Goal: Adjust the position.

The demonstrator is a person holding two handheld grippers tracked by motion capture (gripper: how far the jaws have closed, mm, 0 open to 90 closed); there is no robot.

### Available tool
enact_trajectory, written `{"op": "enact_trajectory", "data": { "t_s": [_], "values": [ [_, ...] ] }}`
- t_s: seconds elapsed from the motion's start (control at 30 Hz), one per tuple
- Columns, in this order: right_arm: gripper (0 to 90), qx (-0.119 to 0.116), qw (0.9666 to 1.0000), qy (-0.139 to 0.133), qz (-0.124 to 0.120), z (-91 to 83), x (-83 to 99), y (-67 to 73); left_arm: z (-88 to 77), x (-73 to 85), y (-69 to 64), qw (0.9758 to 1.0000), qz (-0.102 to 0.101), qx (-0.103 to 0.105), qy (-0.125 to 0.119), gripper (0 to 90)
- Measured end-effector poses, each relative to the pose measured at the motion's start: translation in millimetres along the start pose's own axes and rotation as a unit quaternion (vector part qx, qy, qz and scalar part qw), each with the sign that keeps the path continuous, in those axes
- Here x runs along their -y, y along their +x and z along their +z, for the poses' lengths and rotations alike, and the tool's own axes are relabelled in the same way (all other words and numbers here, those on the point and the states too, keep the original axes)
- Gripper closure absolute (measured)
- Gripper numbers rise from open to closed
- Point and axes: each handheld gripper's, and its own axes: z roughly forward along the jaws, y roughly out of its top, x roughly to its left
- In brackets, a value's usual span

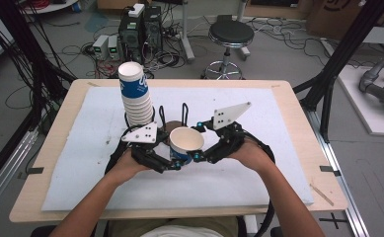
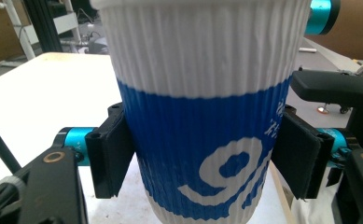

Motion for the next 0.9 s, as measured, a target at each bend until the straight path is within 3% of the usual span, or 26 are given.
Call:
{"op": "enact_trajectory", "data": {
  "t_s": [0.17, 0.33, 0.5, 0.57, 0.73, 0.8, 0.9],
  "values": [
    [17.5, 0.010, 0.9990, -0.042, 0.006, -4.9, 4.9, 2.0, -4.2, -0.6, 1.9, 0.9999, -0.005, -0.001, -0.015, 28.1],
    [17.5, 0.025, 0.9981, -0.055, 0.015, -14.8, 12.5, 1.7, -7.8, -1.2, 2.6, 0.9996, -0.009, -0.011, -0.025, 28.3],
    [17.5, 0.063, 0.9952, -0.070, 0.028, -27.8, 28.7, -1.1, -10.9, -2.0, 2.3, 0.9992, -0.006, -0.029, -0.028, 28.3],
    [17.5, 0.088, 0.9932, -0.068, 0.034, -34.0, 36.2, -2.4, -12.8, -2.4, 2.2, 0.9987, -0.005, -0.040, -0.029, 28.3],
    [17.5, 0.158, 0.9837, -0.067, 0.054, -50.7, 56.0, -5.0, -18.6, -2.5, 3.6, 0.9965, -0.010, -0.074, -0.037, 28.3],
    [17.5, 0.194, 0.9768, -0.062, 0.067, -58.2, 64.9, -6.3, -21.3, -2.3, 4.0, 0.9951, -0.014, -0.088, -0.041, 28.2],
    [17.5, 0.229, 0.9674, -0.062, 0.089, -67.0, 77.1, -10.0, -24.5, -1.2, 3.9, 0.9932, -0.019, -0.105, -0.045, 28.2]
  ]
}}
